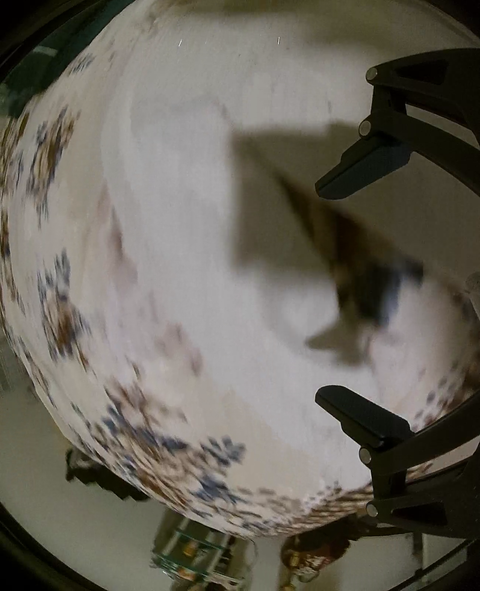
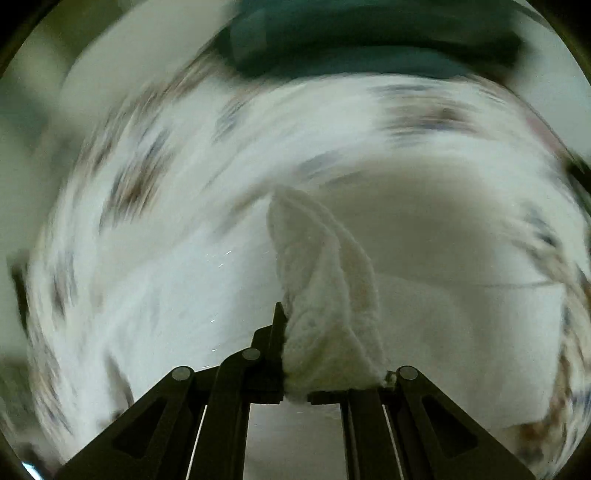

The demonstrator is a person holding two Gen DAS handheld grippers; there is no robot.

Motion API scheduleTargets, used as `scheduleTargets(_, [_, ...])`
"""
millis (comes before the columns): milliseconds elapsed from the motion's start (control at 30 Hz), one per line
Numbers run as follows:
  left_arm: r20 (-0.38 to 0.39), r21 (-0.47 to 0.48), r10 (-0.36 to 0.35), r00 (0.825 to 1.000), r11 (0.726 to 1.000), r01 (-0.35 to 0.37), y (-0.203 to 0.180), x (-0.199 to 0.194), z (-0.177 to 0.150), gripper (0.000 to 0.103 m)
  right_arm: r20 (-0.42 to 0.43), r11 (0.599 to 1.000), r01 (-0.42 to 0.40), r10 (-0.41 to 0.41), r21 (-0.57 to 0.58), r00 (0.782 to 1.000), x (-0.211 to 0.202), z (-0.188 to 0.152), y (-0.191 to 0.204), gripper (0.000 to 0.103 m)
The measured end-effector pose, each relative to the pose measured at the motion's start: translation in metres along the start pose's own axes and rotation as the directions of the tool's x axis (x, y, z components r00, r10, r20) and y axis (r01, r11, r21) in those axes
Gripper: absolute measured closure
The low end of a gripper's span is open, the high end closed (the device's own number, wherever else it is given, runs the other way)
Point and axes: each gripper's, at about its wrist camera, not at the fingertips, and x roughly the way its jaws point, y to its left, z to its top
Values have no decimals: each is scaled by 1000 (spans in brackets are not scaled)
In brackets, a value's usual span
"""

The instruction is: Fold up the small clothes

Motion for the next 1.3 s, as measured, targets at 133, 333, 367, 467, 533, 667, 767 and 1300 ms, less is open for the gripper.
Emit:
scheduleTargets(133, [-17, -37, 8, 1000, 999, -9, 44, 10, -1, 0, -22, 986, -34, 31, -165, 999, 32, -19, 109, 96])
scheduleTargets(333, [-29, -77, 11, 1000, 997, -13, 94, 23, 1, 0, -176, 984, -10, -22, -178, 984, 68, -43, 146, 90])
scheduleTargets(367, [-34, -91, 3, 999, 996, -6, 104, 24, 1, 0, -207, 988, -61, 30, -141, 978, 64, -45, 142, 79])
scheduleTargets(467, [-43, -148, -49, 998, 988, 42, 141, 22, -2, 0, -236, 981, -193, 194, 25, 952, 33, -60, 109, 39])
scheduleTargets(533, [-54, -196, -84, 995, 978, 72, 169, 24, -9, 0, -213, 972, -207, 227, 115, 950, 9, -78, 82, 39])
scheduleTargets(667, [-122, -317, -185, 975, 938, 138, 217, 46, -34, 0, -220, 966, -116, 168, 231, 961, -16, -119, 36, 39])
scheduleTargets(767, [-142, -436, -301, 943, 874, 214, 237, 72, -49, 1, -243, 948, -69, 149, 310, 958, -20, -145, 11, 39])
scheduleTargets(1300, [137, -430, -360, 923, 817, 383, 262, 61, 35, 92, -319, 966, 91, -9, 243, 948, 8, -175, 74, 39])
